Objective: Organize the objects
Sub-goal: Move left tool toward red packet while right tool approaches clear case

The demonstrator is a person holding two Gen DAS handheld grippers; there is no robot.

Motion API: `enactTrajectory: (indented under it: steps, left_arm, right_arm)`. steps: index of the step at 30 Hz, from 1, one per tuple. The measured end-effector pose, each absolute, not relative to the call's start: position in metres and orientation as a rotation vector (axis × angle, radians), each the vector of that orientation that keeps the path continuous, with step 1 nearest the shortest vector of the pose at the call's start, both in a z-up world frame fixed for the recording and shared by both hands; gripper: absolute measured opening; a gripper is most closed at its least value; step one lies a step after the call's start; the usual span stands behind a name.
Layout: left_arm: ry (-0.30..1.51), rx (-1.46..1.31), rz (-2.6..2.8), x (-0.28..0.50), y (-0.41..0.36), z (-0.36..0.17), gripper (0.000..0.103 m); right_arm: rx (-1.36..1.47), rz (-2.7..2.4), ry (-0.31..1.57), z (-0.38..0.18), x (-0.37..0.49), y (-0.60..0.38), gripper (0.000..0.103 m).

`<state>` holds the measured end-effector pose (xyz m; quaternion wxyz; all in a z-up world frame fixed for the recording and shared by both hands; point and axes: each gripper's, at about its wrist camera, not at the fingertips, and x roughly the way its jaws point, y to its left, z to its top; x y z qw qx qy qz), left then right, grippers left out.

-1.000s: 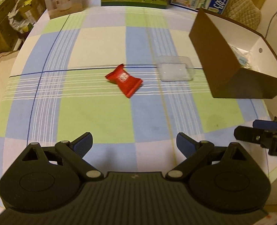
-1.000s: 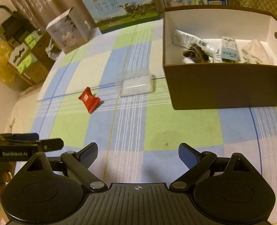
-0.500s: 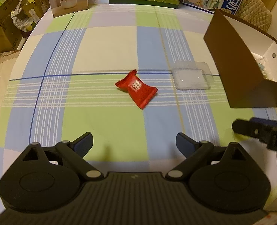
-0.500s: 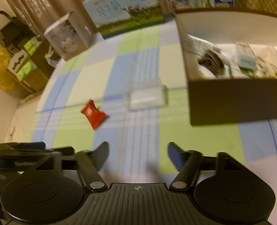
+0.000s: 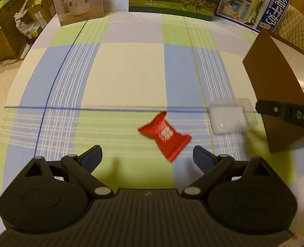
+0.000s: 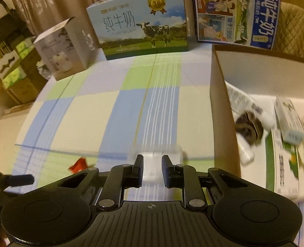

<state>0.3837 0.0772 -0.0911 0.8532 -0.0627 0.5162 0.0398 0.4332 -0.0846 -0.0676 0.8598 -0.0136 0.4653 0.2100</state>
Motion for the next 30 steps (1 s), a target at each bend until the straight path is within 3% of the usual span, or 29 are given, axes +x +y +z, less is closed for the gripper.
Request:
enactTrajectory:
  steps: [14,20,24,30]
  left_arm:
    - [1.121,-0.139,0.099,0.428,0.075,-0.125,0.089]
    - [1.123,-0.128,0.076,0.430,0.079,-0.132,0.071]
    - [1.136,-0.128,0.047,0.425,0.084,-0.136,0.040]
    - [1.136,-0.054,0.039,0.396,0.088,-0.136,0.037]
  right_arm:
    - [-0.089,0.384,1.092,-0.107,0.491,-0.060,0.018]
    - [-0.087,0.372,1.141,-0.115,0.488,-0.062,0.018]
    - [-0.064,0.369,1.171,-0.118,0.476,-0.067,0.018]
    - [-0.044,0.394,1.188,-0.117,0.447,-0.077,0.018]
